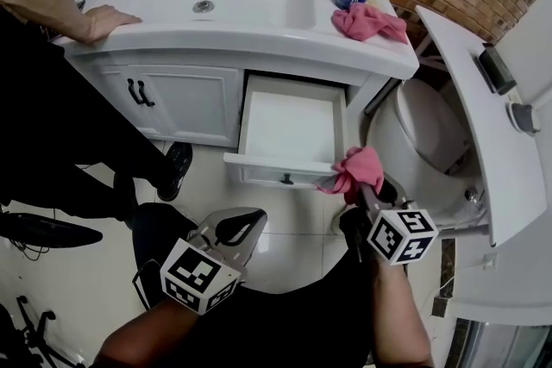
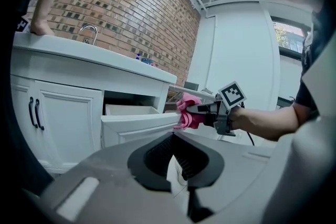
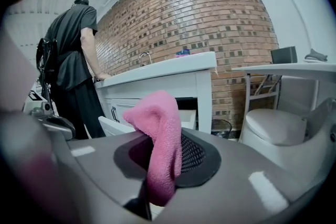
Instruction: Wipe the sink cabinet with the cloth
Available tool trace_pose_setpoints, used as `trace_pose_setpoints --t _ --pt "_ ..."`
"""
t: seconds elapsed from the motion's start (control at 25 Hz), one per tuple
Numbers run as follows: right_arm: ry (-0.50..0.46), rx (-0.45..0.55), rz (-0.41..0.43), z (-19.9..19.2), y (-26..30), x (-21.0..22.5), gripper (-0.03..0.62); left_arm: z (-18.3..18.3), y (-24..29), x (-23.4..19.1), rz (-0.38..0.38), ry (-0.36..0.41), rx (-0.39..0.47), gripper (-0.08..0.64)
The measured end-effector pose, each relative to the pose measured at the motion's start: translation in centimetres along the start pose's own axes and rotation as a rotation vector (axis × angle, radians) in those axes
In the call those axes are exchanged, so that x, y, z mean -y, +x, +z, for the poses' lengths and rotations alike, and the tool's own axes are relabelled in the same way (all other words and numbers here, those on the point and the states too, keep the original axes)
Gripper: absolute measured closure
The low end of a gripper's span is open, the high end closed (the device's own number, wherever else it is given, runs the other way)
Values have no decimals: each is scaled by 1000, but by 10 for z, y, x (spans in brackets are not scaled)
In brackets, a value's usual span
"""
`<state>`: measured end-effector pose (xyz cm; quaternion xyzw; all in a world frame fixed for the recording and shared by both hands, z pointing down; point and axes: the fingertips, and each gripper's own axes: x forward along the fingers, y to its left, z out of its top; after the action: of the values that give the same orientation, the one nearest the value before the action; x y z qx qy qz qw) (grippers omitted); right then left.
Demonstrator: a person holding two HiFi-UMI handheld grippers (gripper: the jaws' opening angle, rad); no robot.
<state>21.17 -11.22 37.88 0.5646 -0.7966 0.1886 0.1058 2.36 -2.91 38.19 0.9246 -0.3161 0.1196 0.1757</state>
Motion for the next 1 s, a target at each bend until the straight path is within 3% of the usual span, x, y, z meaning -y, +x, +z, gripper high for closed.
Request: trace_pose_setpoints --t 0.2,0.4,0.6,0.8,1.0 --pt "21 17 -47 2 -7 24 512 3 0 -1 7 7 2 554" --pt "2 57 -37 11 -10 8 512 2 -10 -5 26 15 4 554" --pt "-48 118 165 24 -1 -79 512 1 -21 -15 46 -10 18 554" --pt "-83 40 350 -10 34 -172 512 -5 -42 -36 110 -35 23 554" --pt "-137 -61 430 -55 65 -222 512 -13 -61 -47 161 -69 25 554"
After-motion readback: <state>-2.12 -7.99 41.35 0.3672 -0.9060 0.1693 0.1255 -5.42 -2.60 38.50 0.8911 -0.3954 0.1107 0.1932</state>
